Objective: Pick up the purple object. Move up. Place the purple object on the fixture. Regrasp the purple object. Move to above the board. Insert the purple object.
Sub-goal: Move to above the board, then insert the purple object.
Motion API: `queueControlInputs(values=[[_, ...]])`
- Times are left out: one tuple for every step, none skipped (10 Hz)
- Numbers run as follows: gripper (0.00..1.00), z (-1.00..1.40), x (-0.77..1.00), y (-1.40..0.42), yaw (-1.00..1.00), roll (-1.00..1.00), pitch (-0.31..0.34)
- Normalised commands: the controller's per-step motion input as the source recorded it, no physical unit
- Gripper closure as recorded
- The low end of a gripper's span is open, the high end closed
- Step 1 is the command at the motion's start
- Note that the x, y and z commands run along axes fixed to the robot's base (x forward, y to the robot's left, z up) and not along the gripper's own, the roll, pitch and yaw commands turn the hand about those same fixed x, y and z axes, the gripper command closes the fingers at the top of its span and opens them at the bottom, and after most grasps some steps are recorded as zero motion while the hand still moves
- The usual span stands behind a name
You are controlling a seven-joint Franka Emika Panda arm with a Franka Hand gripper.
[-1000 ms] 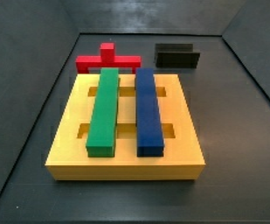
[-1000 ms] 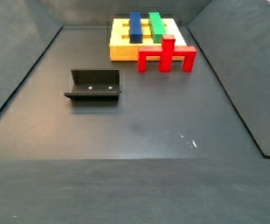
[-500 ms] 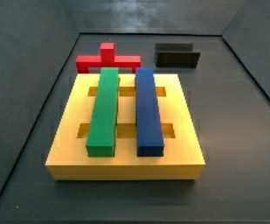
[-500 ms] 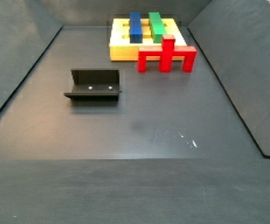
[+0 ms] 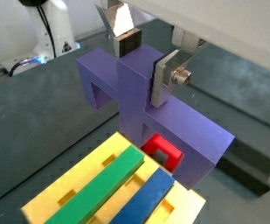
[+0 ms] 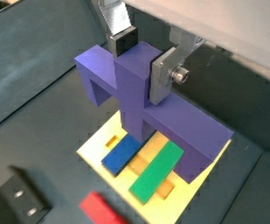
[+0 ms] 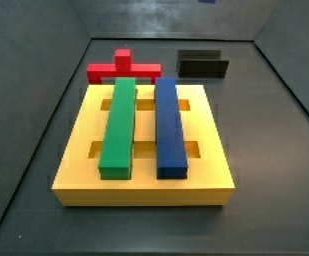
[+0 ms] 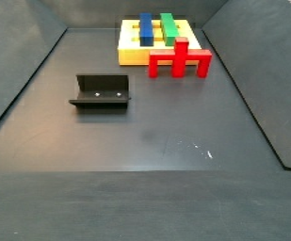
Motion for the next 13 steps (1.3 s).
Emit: queueControlInputs(values=[[1.0,0.0,-0.05,0.02,0.01,-0.3,-0.065],[1.0,0.0,-0.03,0.01,0.0,-0.22,-0.052],[1.0,-0.5,0.03,-0.6,0.24,0.02,-0.02],[1.0,-0.6,0.02,-0.63,0.28,0.11,0.0],[1.0,-0.57,0.0,-0.61,0.28,0.11,-0.059],[1.0,-0.53,0.0,-0.48,0.27,0.09,-0.053],[1.0,-0.68,0.0,-0.3,0.27,0.11,-0.049],[1.0,-0.81,-0.01,-0.16,0.07,0.12,-0.136],[1.0,-0.87,-0.04,0.0,0.0,0.0,-0.201],[1.0,-0.83,0.0,-0.05,0.0,0.0,-0.217],[1.0,-0.8,0.0,-0.15,0.0,0.0,-0.227],[1.0,-0.71,-0.14,-0.21,0.0,0.0,-0.286],[1.0,-0.55,-0.06,-0.29,0.0,0.0,-0.253]])
